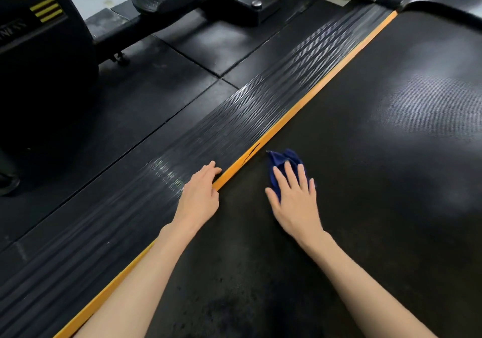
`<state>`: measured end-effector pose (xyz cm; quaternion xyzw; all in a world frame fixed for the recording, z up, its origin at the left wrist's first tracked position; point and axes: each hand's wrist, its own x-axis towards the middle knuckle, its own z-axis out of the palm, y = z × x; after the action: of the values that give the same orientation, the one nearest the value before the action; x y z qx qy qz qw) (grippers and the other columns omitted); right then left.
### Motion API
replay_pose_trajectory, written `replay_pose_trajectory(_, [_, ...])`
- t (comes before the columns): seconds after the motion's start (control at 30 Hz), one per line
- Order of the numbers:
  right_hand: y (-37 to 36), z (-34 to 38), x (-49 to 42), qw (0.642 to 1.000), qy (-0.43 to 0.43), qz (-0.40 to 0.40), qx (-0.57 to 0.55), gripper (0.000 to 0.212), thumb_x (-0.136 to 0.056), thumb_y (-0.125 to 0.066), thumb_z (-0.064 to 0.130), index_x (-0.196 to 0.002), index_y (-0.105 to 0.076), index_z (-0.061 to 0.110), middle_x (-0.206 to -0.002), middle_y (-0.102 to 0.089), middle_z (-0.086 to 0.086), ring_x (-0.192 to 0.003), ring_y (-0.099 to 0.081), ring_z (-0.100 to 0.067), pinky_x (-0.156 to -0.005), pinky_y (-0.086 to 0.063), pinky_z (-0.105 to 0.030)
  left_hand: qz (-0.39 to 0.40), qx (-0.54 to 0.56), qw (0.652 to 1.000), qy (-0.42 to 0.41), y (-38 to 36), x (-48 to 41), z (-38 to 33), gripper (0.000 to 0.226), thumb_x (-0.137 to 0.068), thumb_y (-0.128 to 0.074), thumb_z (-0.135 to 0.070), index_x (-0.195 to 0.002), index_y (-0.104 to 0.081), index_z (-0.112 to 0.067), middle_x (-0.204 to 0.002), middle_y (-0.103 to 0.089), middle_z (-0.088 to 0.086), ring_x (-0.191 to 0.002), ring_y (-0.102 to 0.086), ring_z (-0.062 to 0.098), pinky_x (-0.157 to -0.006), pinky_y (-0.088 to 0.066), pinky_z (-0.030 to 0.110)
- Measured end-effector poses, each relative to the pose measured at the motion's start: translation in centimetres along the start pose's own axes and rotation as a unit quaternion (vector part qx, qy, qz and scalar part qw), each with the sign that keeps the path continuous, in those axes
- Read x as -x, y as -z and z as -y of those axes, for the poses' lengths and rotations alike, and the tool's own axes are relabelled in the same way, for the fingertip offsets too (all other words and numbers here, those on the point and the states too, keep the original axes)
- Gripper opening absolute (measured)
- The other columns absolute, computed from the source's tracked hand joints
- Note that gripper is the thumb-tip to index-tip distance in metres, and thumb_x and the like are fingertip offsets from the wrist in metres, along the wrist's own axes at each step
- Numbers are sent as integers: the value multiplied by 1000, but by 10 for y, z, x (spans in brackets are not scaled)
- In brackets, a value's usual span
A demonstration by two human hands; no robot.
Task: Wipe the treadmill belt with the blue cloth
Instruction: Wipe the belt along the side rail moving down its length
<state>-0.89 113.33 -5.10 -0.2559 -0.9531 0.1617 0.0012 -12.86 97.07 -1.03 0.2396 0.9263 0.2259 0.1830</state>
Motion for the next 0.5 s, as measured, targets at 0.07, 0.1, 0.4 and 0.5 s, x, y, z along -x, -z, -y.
replay_pose_trajectory(0.07, [-12,-1,-11,998,-30,-8,53,63,-97,-28,50,-151,-12,22,-158,-7,-2,-145,2,-26,-115,-3,-50,-1,11,1000,-11,1,0,4,50,-90,-45,0,-136,-43,-21,-150,-31,-4,-139,-26,15,-115,-23,37])
replay_pose_trajectory(0.1, [-13,-5,-16,996,-51,-25,62,65,-96,-28,51,-151,-11,20,-158,-9,-3,-145,0,-27,-114,-3,-52,3,17,1000,-13,2,-1,6,51,-90,-45,2,-135,-43,-21,-150,-31,-5,-140,-26,14,-115,-23,37])
replay_pose_trajectory(0.4, [-20,-14,-31,995,-26,-68,-70,58,-94,-41,8,-148,-21,7,-155,-20,-10,-144,-14,-24,-118,-11,-36,13,62,998,-8,2,-1,10,57,-89,-45,7,-135,-42,-25,-151,-28,-10,-141,-19,12,-114,-18,33])
replay_pose_trajectory(0.5, [-29,3,-6,991,49,-72,-98,61,-78,-45,2,-139,-42,3,-144,-41,-16,-134,-38,-31,-113,-25,-38,7,65,998,-12,0,-2,14,57,-88,-45,8,-134,-44,-26,-150,-29,-12,-141,-20,10,-113,-18,30])
